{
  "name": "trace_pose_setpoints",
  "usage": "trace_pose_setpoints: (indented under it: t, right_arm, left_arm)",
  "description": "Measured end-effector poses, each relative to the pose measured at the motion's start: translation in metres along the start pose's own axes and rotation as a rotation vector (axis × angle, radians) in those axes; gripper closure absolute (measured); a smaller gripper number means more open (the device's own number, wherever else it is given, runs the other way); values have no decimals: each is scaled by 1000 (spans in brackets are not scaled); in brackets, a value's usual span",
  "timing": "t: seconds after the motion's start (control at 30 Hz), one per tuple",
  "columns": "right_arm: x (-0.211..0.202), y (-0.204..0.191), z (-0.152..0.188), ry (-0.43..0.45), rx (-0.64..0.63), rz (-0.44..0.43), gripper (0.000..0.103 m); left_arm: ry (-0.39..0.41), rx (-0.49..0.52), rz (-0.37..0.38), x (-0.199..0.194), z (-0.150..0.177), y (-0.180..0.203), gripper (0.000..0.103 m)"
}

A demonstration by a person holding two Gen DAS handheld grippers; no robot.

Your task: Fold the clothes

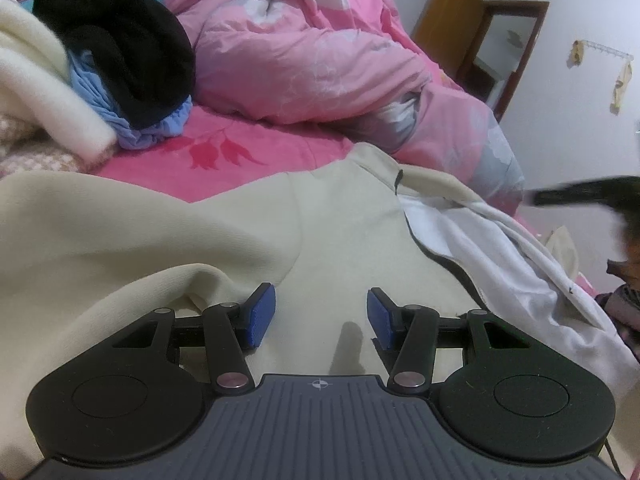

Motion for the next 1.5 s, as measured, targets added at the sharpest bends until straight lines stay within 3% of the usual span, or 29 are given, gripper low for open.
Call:
trace_pose_setpoints:
  t: [0.13,0.27,0.3,0.37,0.47,0.73,0.8,0.9,0.97,1.1,1.17,1.2,1.3,1.37,1.4,1.43,1.5]
  right_arm:
    - [-92,85,60,31,232,32,87]
    - [-140,139,132,4,386,95,82]
    - [-143,146,146,-3,423,89,79]
    - [-147,161,176,-17,498,74,61]
    - [-140,178,214,-33,654,9,52]
    - [-105,211,288,-17,1082,-221,47]
    - [-93,216,294,-8,1125,-248,48]
    - [-83,225,298,51,1170,-295,57]
    - [-78,233,298,91,1189,-300,95]
    - [-93,241,268,229,1137,-252,101]
    - [-115,229,221,339,1003,-259,101]
    - [-129,215,193,389,894,-270,101]
    - [-181,123,129,488,360,-307,101]
    - [-198,47,131,468,-41,-358,101]
    - [-194,18,146,408,-175,-399,101]
    - [-188,-10,164,341,-300,-442,101]
    - [-159,-35,206,189,-419,-449,101]
  left_arm:
    - [-5,-40,-1,-11,-1,-1,52]
    - [-21,-11,-34,-27,-6,18,52]
    - [-23,9,-42,-33,-7,26,52]
    - [-50,45,-41,-43,-5,46,52]
    - [-91,104,-24,-56,2,80,52]
    - [-207,299,43,-55,54,177,52]
    - [-238,316,40,-45,68,190,52]
    - [-279,320,44,-30,86,201,52]
    - [-310,318,27,-23,97,203,52]
    - [-337,281,14,-19,105,201,52]
    - [-343,255,13,-19,105,198,52]
    - [-346,242,13,-18,106,197,52]
    - [-351,197,16,-19,105,193,52]
    - [-346,145,30,-22,102,188,52]
    - [-342,114,35,-25,100,184,52]
    - [-337,81,39,-28,97,178,52]
    - [-330,13,62,-35,92,166,52]
Point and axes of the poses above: each gripper's, at about its wrist camera, not at the fingertips, and x roughly the way its jaws point, y to its right, z to its underside, the point moved 7 cm from there along x, roughly the way its jaws point, and after that the axes turned 10 degrees about -y, right-handed, at the moved point
